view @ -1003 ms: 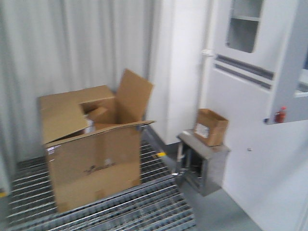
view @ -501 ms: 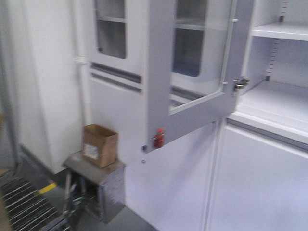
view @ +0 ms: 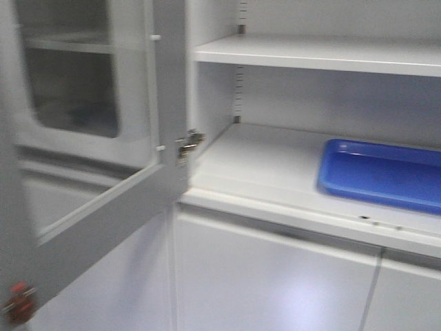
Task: Pick beaker and place in left cabinet
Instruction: 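Drive the base across the lab to the grey cabinet, holding the beaker, then extend the right arm into the cabinet over the blue tray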
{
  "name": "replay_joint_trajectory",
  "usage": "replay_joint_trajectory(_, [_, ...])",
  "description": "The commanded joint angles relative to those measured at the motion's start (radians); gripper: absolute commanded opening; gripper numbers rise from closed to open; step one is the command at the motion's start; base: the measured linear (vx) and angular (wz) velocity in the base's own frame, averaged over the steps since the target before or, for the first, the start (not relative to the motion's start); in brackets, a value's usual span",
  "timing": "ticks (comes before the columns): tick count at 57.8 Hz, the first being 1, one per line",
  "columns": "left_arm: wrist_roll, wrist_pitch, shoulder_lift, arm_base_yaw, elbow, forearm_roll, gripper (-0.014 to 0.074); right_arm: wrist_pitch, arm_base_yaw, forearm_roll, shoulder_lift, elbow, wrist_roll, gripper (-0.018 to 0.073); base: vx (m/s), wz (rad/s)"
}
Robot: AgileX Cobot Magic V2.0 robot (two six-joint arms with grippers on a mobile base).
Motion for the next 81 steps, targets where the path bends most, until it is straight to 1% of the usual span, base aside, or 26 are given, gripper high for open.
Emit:
replay_joint_trajectory(1, [-0.004, -0.084, -0.019, -0.003, 0.016, -0.007, 0.0001, -0.080, -0.007, -0.027, 0.007, -0.030, -0.002, -0.0006, 0.33, -0.74])
replay_joint_trajectory(18, [-0.004, -0.084, -0.019, -0.004, 0.016, -0.007, 0.0001, -0.080, -0.007, -0.027, 0.007, -0.030, -0.002, -0.0006, 0.28, -0.69])
replay_joint_trajectory(37, [-0.004, -0.084, -0.019, -0.004, 0.016, -0.007, 0.0001, -0.080, -0.007, -0.027, 0.007, -0.030, -0.002, -0.0006, 0.17, -0.39])
replay_joint_trajectory(58, [-0.004, -0.084, -0.019, -0.004, 0.016, -0.007, 0.0001, -0.080, -0.007, -0.027, 0.007, -0.030, -0.002, -0.0006, 0.12, -0.18])
replay_joint_trajectory(81, [-0.004, -0.084, -0.019, -0.004, 0.016, -0.007, 0.0001, -0.079, -0.007, -0.027, 0.007, -0.030, -0.002, -0.0006, 0.14, 0.03])
